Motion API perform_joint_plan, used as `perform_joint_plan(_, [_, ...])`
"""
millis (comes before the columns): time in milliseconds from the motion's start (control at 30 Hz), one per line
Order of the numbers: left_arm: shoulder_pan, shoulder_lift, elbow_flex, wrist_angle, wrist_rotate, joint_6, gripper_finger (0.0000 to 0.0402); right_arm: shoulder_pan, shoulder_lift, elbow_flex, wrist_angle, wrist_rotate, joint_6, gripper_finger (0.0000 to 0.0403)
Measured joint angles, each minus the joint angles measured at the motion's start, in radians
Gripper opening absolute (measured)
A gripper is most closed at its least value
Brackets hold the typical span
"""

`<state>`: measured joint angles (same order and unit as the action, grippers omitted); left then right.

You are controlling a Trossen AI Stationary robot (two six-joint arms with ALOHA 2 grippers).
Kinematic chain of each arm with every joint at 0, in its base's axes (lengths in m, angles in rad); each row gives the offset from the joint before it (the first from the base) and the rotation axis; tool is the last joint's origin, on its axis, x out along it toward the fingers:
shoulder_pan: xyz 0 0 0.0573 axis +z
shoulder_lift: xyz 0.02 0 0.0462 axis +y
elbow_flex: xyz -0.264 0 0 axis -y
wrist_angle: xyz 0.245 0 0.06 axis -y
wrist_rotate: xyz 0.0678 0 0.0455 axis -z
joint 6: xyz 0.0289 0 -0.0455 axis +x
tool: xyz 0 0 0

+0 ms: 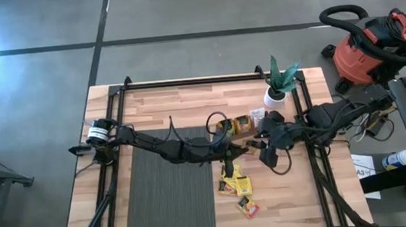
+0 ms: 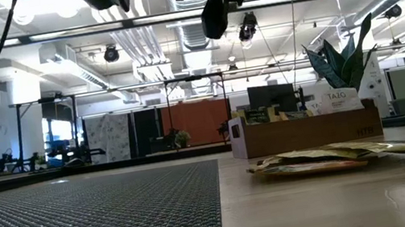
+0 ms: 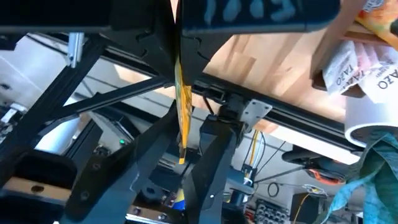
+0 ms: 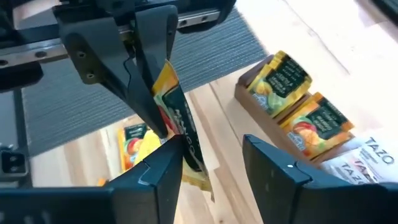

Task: Pick & Place Tea
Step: Put the orange tea bag into the left section of the wooden organizer

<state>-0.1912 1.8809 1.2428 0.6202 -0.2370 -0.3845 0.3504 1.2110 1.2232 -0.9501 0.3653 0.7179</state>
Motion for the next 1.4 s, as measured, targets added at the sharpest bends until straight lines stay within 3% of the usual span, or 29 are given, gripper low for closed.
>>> perform_joint_plan(167, [0.021,0.0,-0.006,-0.003,0.007,0.028,0.0001,-0.099,0.0,0.0,0.025,-0.158,-0.084,0.013])
perform_joint_plan(500, [0.071,0.0,-0.006,-0.013,0.06,0.089,0.0015,-0.195,0.009,0.0,0.066,-0.246,-0.221,0.0015])
perform_joint_plan(667, [0.094,0.001,-0.006,-0.066,0.138,0.08,0.0022,-0.233,0.042,0.0,0.059,-0.281,-0.257,0.0009])
perform_joint_plan(800, [0.13,0.0,-0.006,-0.166,0.178,0.001,0.0055,-0.271,0.096,0.0,0.067,-0.301,-0.29,0.0009])
perform_joint_plan(1033, [0.162,-0.016,-0.006,-0.306,0.092,0.021,0.0109,-0.325,0.175,0.008,0.069,-0.309,-0.366,0.0009])
perform_joint_plan(1267, [0.199,-0.026,-0.005,-0.441,0.02,0.031,0.0115,-0.451,0.204,0.001,-0.013,-0.315,-0.578,0.0009])
perform_joint_plan(1400, [0.217,-0.046,-0.005,-0.522,0.009,-0.012,0.0115,-0.553,0.205,-0.016,-0.003,-0.386,-0.74,0.0009])
